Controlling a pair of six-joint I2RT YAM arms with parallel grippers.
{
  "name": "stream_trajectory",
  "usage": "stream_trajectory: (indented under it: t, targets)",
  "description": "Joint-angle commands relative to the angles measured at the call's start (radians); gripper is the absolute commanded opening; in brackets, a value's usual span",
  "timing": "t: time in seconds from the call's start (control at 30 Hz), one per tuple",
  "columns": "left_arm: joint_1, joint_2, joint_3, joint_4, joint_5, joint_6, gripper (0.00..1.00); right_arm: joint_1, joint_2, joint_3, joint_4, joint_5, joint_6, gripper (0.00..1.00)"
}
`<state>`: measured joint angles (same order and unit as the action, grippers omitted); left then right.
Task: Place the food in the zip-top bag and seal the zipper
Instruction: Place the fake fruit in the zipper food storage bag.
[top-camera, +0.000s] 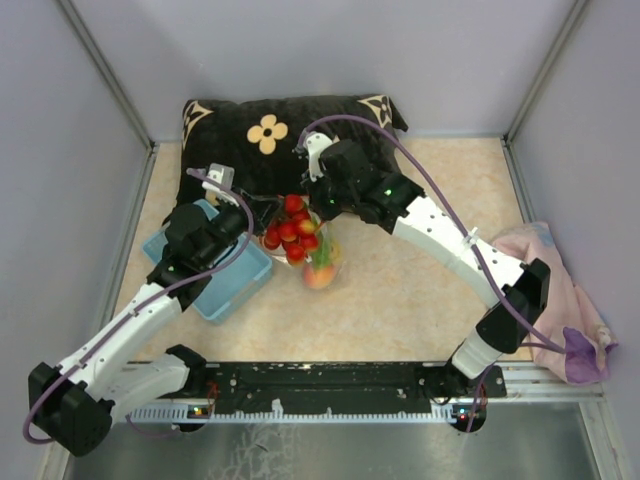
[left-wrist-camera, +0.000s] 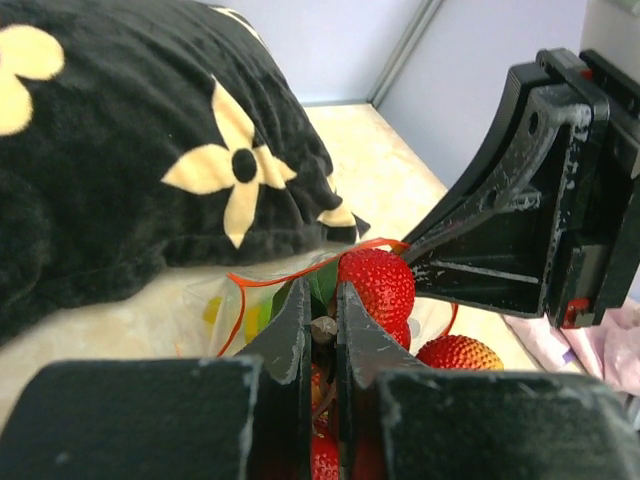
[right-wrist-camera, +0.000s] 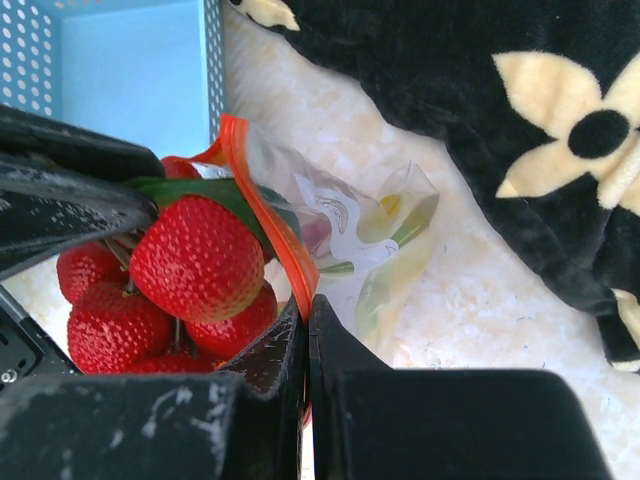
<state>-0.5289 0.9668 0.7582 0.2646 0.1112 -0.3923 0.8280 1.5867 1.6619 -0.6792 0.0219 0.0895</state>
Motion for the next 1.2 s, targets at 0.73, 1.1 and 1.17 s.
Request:
stream_trajectory:
  t: [0.73,1.1,1.17]
  targets:
    - [-0.038,0.122,0.023,-0.118,-0.090,-0.159,0.14,-0.041,-0.047,-0.031,0.106,-0.286,0.100,0.00]
    - [-0.054,0.079,0.043,-0.078,0.027,-0.264,0.16,-0.046,-0.001,-0.027,0.111,-0.395,0.163,0.00]
    - [-0.064,0.057,0.026,-0.084,-0.017,-0.259,0.17,-0.046,0.008,-0.009,0.124,-0.434,0.180,0.00]
